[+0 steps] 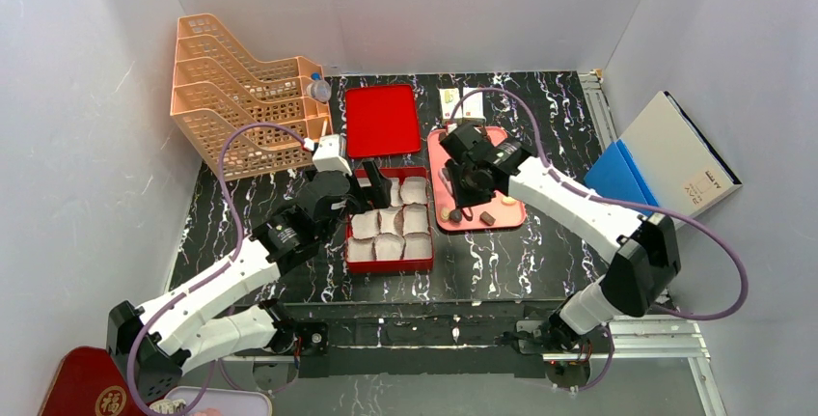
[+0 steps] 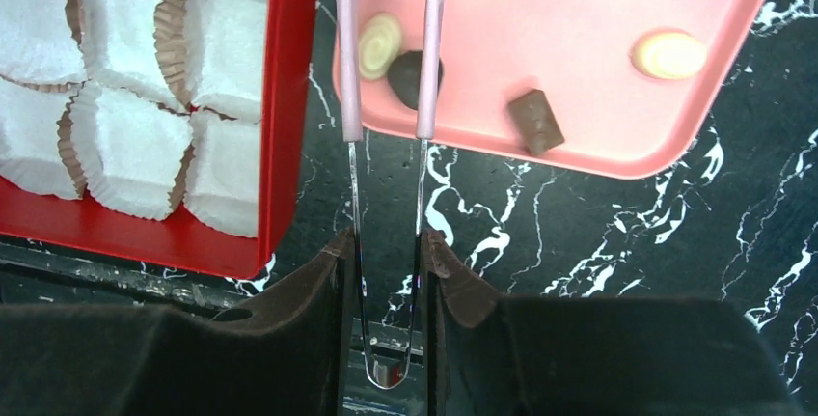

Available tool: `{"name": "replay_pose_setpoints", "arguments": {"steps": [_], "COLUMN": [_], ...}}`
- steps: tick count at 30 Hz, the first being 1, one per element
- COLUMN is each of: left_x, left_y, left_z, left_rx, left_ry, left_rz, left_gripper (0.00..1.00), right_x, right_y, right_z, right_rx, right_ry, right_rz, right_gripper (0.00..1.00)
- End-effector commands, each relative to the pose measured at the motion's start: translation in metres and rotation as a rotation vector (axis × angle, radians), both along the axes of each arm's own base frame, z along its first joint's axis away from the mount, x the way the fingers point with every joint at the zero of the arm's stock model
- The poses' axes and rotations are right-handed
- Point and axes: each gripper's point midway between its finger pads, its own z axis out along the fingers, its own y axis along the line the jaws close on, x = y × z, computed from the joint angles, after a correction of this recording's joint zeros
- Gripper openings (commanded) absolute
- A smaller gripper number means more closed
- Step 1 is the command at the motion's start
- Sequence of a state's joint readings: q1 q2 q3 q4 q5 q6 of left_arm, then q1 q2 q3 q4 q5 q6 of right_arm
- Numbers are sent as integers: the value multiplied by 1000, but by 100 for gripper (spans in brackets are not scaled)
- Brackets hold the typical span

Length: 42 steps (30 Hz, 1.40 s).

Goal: Pack the chocolate
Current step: Place the fake chocolate in the packing box.

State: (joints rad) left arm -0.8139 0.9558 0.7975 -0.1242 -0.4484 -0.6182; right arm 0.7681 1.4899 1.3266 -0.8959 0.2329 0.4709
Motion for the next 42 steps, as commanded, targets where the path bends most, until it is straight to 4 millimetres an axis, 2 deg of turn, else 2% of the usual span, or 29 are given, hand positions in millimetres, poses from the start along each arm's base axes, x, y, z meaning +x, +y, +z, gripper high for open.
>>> {"name": "replay_pose_setpoints", "arguments": {"steps": [1, 7, 12, 25, 33, 37, 39, 42], "left_x": [1, -1, -2, -11, -14, -14, -14, -13], "left_y": [9, 11, 12, 24, 27, 28, 28, 26], "left_z": [17, 18, 18, 14, 8, 7, 6, 5], "left_rx": [-16, -10, -2, 36, 60, 70, 75, 79], "left_ry": [-29, -29, -29, -35, -25, -25, -23, -21], "left_rz": [44, 43, 37, 29, 20, 21, 20, 15], "left_gripper": [97, 97, 97, 98, 98, 98, 98, 98], "right_x": [3, 1, 1, 15, 23, 26, 26, 26], "right_y": [25, 55, 72, 85, 88, 91, 92, 92], "right_z": [14, 11, 5, -13, -20, -20, -21, -23], "right_rx": [4, -9, -21, -50, -73, -75, -78, -80], "right_ry": [-32, -34, -31, -54, -64, -69, -68, -64], "right_rz": [50, 107, 136, 140, 136, 137, 137, 137], "right_gripper": [1, 1, 1, 1, 19, 22, 30, 32]}}
